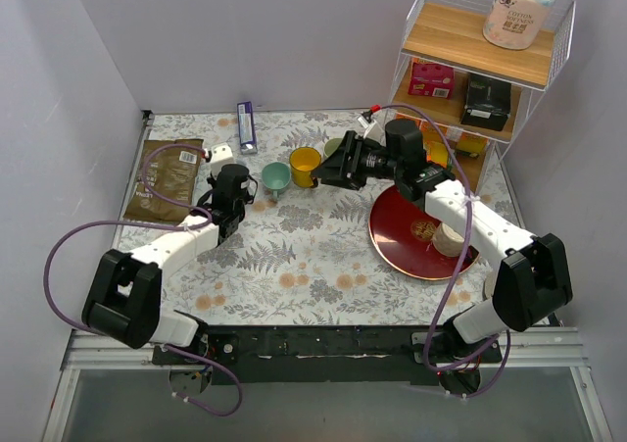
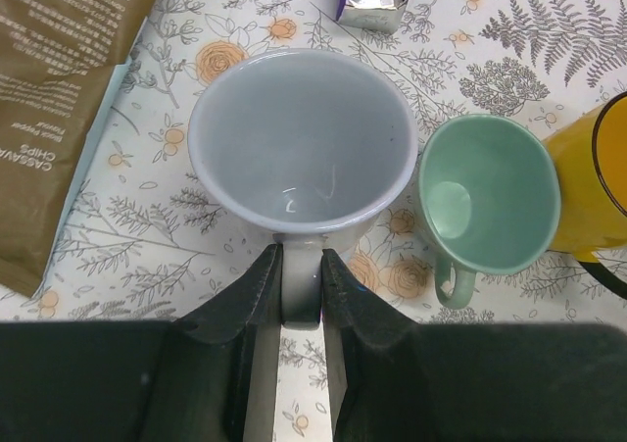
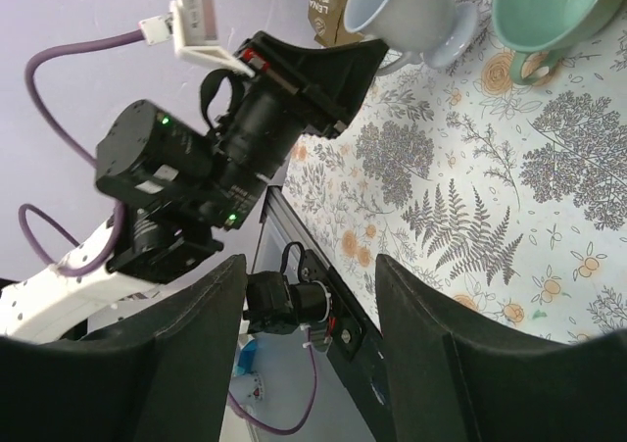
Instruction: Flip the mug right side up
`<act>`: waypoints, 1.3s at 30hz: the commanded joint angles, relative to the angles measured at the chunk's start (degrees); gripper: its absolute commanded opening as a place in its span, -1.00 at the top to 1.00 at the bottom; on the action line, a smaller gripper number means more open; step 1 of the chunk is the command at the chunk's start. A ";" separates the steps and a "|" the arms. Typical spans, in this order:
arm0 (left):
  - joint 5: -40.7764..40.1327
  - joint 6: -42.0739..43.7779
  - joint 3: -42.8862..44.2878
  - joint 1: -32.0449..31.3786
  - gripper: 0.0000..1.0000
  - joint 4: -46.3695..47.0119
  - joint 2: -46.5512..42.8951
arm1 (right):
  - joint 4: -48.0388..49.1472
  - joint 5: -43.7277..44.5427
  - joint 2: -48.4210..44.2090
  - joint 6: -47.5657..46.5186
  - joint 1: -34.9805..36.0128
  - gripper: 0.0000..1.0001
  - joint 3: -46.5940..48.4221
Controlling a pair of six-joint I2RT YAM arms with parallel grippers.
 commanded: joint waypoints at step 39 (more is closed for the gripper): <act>4.27 0.54 -2.72 1.36 -0.94 11.14 -3.15 | -28.60 17.27 -6.30 -11.63 -8.87 -0.29 2.94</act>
